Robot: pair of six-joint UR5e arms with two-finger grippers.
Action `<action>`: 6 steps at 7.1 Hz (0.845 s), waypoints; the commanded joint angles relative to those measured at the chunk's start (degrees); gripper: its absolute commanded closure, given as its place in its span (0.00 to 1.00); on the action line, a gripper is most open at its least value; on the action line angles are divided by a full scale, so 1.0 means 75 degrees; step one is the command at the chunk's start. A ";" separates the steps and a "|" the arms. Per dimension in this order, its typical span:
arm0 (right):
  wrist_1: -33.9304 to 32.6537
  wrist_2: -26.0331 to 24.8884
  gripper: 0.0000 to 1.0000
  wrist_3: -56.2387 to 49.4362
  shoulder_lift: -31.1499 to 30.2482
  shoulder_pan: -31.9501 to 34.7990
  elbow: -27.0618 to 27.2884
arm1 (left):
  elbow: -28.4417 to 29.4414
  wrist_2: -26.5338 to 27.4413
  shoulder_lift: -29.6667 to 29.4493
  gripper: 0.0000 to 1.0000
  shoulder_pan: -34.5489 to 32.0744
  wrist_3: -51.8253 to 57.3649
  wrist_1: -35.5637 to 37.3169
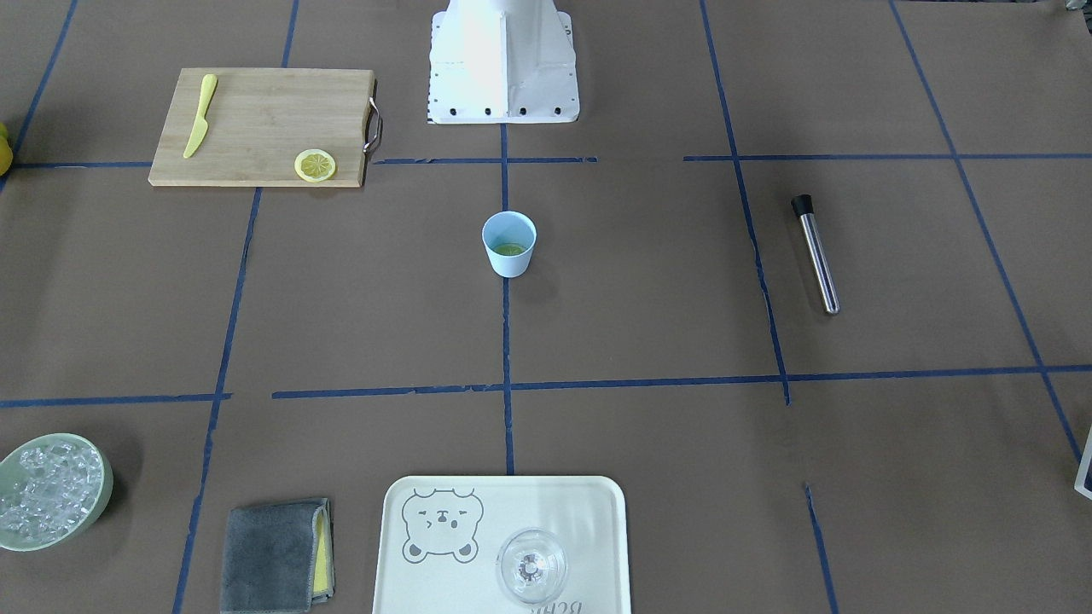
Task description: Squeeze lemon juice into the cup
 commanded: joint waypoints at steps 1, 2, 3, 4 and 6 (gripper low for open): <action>0.0000 0.0001 0.00 -0.0009 -0.0021 0.0150 0.0000 | -0.0029 -0.0002 0.0008 0.00 0.0000 -0.0006 -0.0002; 0.0000 0.0001 0.00 -0.0009 -0.0021 0.0232 0.0000 | -0.0030 -0.0002 0.0031 0.00 0.0000 0.0018 -0.0002; 0.0000 -0.0011 0.00 -0.0009 -0.0021 0.0256 0.0000 | -0.0030 -0.0002 0.0043 0.00 0.0000 0.0006 -0.0002; 0.0000 -0.0011 0.00 -0.0009 -0.0021 0.0268 -0.0012 | -0.0018 -0.0002 0.0043 0.00 0.0000 0.0006 -0.0002; 0.0000 -0.0023 0.00 -0.0009 -0.0021 0.0268 0.0000 | -0.0029 0.0010 0.0043 0.00 0.0000 0.0018 -0.0013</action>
